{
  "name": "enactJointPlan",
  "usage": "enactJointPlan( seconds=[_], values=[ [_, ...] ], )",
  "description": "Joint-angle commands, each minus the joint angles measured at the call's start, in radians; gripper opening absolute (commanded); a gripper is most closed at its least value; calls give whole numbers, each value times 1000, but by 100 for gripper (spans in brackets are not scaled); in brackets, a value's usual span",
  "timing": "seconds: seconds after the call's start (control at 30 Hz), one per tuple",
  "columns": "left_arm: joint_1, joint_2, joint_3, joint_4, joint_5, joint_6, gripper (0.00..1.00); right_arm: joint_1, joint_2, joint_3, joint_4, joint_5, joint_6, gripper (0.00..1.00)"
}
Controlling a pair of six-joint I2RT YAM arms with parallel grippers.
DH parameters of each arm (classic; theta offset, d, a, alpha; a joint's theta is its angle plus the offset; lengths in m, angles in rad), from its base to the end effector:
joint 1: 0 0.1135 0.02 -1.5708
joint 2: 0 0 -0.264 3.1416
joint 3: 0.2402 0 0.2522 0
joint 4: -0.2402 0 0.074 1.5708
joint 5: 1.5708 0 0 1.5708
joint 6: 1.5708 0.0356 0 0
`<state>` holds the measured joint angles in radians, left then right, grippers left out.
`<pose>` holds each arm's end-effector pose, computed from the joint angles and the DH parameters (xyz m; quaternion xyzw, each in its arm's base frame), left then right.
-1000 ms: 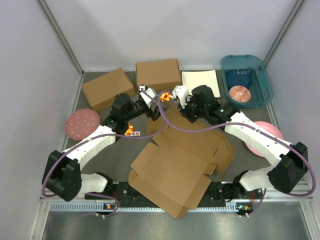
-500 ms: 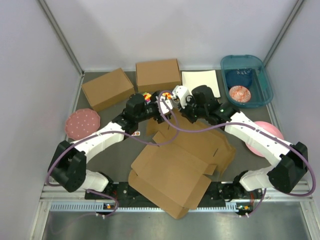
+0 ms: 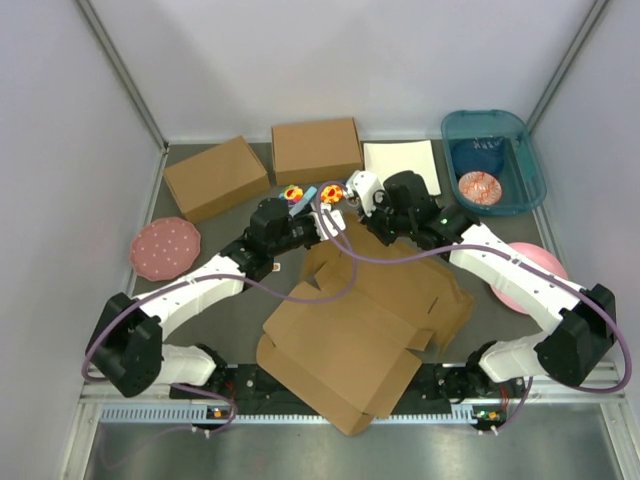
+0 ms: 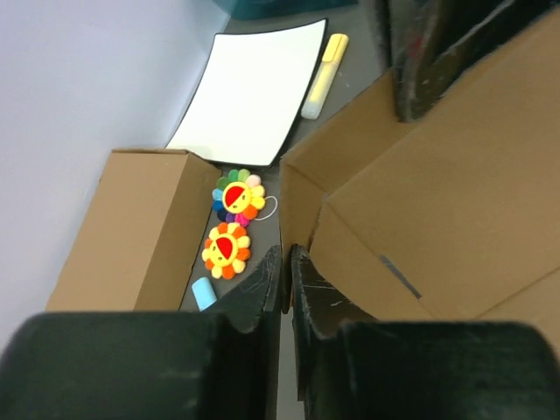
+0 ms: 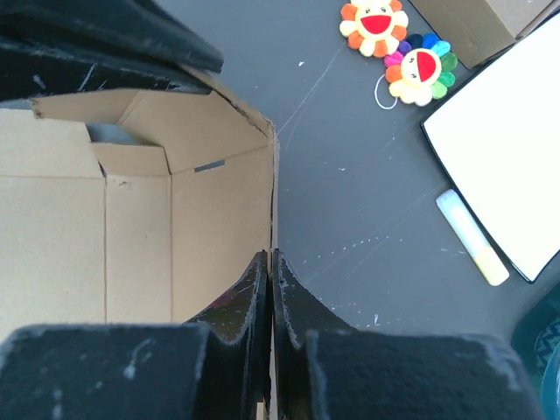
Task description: Fold the paper box
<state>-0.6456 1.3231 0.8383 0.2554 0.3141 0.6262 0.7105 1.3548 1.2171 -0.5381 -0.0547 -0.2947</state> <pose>0.2370 -0.1923 0.2838 0.5377 0.5648 -0.1285 0.6127 0.2260 0.1970 0.3286 -0.4445 0.7840 0.1134 0.4181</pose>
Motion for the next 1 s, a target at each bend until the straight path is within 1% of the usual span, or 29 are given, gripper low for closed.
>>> enactJointPlan(
  seconds=[0.0,0.13,0.23,0.3,0.37,0.57,0.7,0.87,0.93,0.97],
  values=[
    [-20,-62,-18,48,23,-65,1,15,-13,18,40,-10,12,0],
    [-29,-88,-24,45,28,-175,0,32,-14,16,41,16,20,0],
    [-38,-110,-36,56,23,-229,0,40,-11,10,43,33,26,0],
    [-40,-120,-38,77,-3,-243,4,43,-11,9,44,35,29,0],
    [-39,-121,-21,71,-15,-224,11,47,-11,9,44,35,31,0],
    [-39,-72,90,-31,-47,-152,21,58,-22,9,41,39,37,0],
    [-39,-47,137,-54,-47,-135,23,61,-28,7,35,41,39,0],
    [-40,-30,177,-87,-46,-154,24,61,-36,5,33,52,34,0],
    [-40,-36,191,-100,-73,-166,31,61,-42,7,33,52,31,0],
    [-40,-44,193,-119,-110,-177,35,61,-40,6,33,52,31,0]
  ],
)
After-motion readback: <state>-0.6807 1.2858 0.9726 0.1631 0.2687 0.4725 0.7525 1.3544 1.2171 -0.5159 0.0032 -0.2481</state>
